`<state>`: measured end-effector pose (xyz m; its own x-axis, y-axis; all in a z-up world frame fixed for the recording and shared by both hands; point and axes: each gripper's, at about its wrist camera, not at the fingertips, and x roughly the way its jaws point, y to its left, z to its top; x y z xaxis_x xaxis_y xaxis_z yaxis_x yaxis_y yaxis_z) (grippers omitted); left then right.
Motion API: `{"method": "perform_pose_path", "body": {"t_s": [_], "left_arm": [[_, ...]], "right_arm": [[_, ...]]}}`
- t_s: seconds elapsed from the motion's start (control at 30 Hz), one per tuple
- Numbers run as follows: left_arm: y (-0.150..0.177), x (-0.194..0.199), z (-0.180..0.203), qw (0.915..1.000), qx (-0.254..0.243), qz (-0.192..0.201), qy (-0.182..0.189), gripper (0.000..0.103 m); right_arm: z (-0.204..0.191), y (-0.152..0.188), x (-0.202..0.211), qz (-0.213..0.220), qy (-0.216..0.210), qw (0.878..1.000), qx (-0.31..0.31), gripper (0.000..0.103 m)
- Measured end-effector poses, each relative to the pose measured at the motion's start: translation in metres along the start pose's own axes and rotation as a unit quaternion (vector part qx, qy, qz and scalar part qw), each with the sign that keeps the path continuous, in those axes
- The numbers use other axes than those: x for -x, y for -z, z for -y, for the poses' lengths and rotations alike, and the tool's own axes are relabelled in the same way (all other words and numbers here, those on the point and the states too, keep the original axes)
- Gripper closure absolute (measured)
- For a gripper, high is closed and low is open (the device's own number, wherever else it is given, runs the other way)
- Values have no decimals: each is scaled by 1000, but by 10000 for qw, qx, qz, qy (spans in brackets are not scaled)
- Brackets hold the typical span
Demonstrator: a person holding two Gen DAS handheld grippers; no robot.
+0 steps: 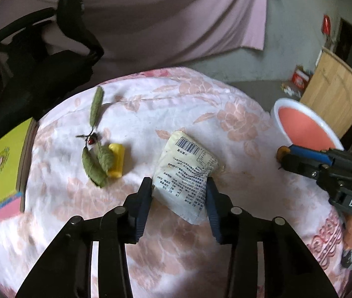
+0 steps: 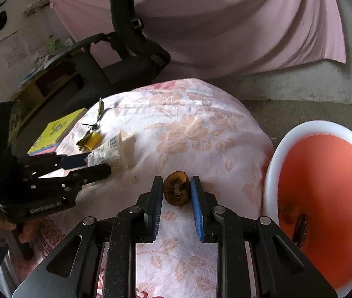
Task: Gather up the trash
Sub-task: 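Grasp the white snack bag with the left tool while the right tool grasps the brown nut shell, then carry the snack bag and nut shell over the basin with both tools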
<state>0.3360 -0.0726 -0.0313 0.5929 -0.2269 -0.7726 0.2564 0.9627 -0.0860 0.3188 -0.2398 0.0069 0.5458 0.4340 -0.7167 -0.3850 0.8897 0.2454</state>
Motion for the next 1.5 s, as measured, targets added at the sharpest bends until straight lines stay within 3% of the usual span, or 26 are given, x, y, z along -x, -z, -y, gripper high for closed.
{"method": "perform_pose_path", "body": {"t_s": [0.13, 0.33, 0.6, 0.83, 1.0, 1.17, 1.5], "left_arm": [[5, 21, -1, 9984, 352, 427, 121, 67], [5, 60, 16, 9891, 463, 1389, 147, 67], [-6, 104, 56, 9699, 114, 2430, 137, 66], [-14, 122, 107, 9530, -479, 2987, 185, 66], [-17, 123, 141, 9466, -868, 3082, 373, 66], [-20, 111, 170, 9458, -1203, 2974, 510, 66], [-31, 58, 212, 9688, -1375, 1918, 758, 65]], "right_arm": [[-2, 1, 12, 324, 12, 9995, 29, 83], [-4, 4, 51, 1389, 29, 9903, 94, 83], [-5, 12, 108, 2987, 395, 9533, 230, 83], [16, 21, 140, 3746, 868, 9231, -35, 83], [41, 26, 159, 3971, 1100, 9103, -395, 82], [68, 34, 169, 3910, 1303, 9082, -731, 82], [104, 41, 166, 3359, 1544, 9207, -1251, 82]]}}
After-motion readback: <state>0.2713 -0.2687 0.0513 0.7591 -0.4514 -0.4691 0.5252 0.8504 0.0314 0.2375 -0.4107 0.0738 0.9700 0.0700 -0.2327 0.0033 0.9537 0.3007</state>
